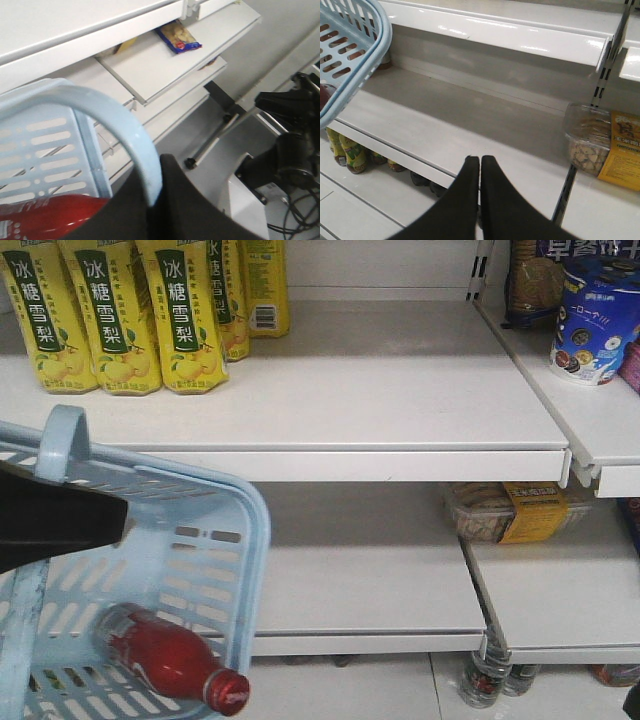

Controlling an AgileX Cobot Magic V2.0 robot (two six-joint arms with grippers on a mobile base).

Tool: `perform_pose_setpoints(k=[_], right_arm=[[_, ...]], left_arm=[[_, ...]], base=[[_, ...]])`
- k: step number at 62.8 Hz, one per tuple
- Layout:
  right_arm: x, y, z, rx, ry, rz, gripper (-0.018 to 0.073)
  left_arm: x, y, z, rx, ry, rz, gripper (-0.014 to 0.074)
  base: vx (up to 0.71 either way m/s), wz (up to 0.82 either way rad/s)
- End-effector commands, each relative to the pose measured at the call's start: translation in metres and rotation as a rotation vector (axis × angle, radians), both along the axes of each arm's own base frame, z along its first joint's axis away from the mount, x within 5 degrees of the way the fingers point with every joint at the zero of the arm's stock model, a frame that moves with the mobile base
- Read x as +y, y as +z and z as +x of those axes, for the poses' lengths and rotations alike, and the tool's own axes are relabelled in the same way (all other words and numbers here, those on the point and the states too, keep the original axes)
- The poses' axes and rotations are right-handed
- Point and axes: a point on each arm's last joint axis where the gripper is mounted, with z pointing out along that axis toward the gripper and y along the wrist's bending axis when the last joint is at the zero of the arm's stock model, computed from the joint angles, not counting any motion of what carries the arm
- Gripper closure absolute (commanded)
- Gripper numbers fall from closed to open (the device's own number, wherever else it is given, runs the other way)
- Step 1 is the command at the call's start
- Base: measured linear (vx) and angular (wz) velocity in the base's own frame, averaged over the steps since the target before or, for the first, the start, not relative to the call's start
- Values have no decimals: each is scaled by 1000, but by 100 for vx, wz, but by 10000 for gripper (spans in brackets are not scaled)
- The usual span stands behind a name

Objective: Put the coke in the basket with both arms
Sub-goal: 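Withdraw the right gripper and swing the basket away from the shelf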

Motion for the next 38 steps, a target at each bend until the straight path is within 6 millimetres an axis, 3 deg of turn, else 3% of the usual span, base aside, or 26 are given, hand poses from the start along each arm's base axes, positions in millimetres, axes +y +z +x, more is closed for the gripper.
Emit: perform_pose_setpoints(k=[1,22,38], right_arm=[[-1,13,1,-77,-16,32,564],[-1,13,1,-77,-16,32,564],[-1,13,1,-78,-16,30,564]], left_arm=[[8,9,-2,-189,114,-101,603],[36,-64,-14,-361,354,-140,603],[56,-110,-36,-516,442,-118,603]], base=[[0,0],[0,0],[0,0]])
